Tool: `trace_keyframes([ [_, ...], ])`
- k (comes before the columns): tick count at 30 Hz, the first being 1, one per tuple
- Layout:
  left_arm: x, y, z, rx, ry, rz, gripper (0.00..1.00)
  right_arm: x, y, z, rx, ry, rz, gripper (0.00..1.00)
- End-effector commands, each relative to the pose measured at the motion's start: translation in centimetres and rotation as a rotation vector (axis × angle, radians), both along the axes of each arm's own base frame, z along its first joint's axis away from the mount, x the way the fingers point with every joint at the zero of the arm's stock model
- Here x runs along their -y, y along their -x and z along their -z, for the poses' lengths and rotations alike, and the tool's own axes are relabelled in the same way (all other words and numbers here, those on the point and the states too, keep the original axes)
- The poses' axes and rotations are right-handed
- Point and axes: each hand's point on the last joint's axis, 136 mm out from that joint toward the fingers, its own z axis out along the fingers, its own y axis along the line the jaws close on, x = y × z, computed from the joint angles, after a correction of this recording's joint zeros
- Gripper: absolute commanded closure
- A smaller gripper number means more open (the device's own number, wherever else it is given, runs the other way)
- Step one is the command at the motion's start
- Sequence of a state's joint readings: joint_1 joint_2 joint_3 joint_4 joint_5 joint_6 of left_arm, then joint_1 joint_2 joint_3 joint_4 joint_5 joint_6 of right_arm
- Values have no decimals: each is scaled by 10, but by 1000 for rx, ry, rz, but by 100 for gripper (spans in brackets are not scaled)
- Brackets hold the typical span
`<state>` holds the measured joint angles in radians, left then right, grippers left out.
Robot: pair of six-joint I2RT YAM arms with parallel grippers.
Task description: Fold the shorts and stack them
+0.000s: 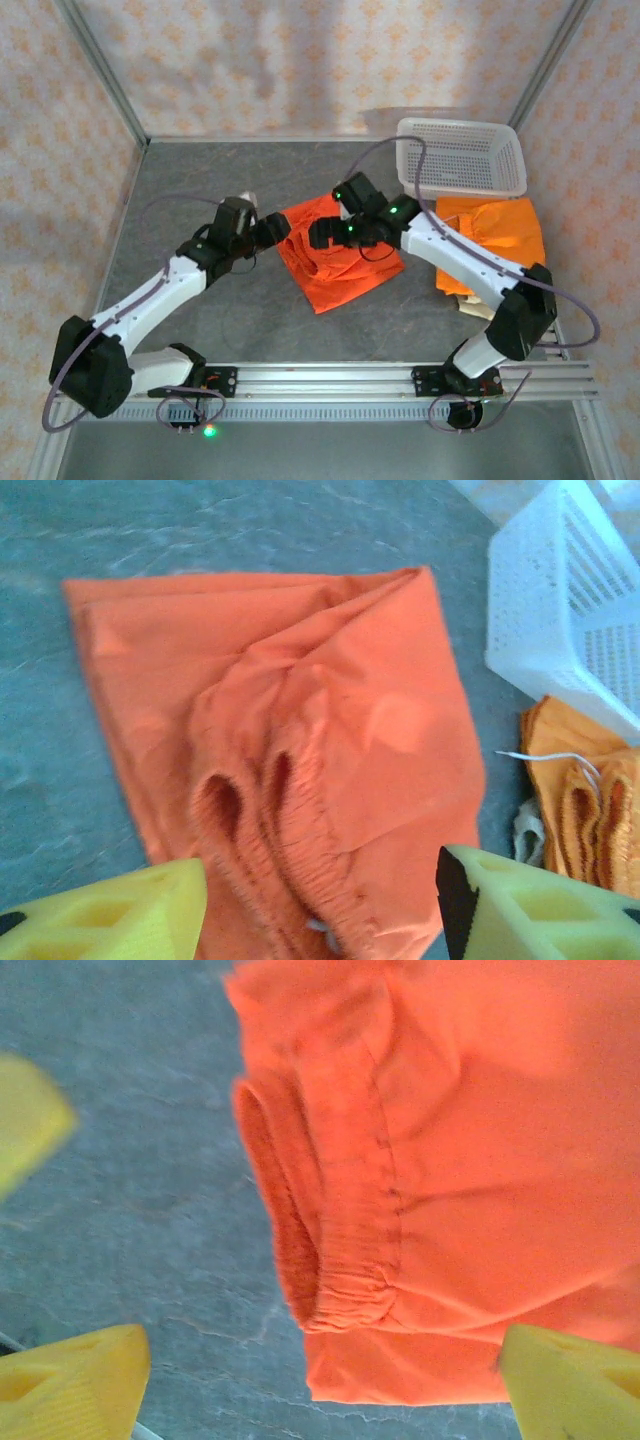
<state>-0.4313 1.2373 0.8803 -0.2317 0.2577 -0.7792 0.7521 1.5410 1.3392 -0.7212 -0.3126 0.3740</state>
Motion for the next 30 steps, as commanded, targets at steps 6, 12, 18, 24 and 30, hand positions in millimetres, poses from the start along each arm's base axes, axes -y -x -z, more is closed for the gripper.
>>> trace_keyframes([
  [6, 30, -19, 37, -184, -74, 152, 48, -16, -8, 17, -11, -124, 138, 17],
  [12, 38, -38, 69, -258, -120, 165, 52, -20, -7, 44, -62, -120, 172, 19],
  [18, 37, -47, 94, -299, -172, 161, 58, -27, -5, 68, -89, -58, 159, 24],
  [24, 30, -43, 119, -336, -211, 148, 67, -28, 2, 97, -114, 45, 146, 35],
  [30, 22, -38, 142, -376, -250, 138, 83, -31, 9, 116, -135, 104, 129, 55],
])
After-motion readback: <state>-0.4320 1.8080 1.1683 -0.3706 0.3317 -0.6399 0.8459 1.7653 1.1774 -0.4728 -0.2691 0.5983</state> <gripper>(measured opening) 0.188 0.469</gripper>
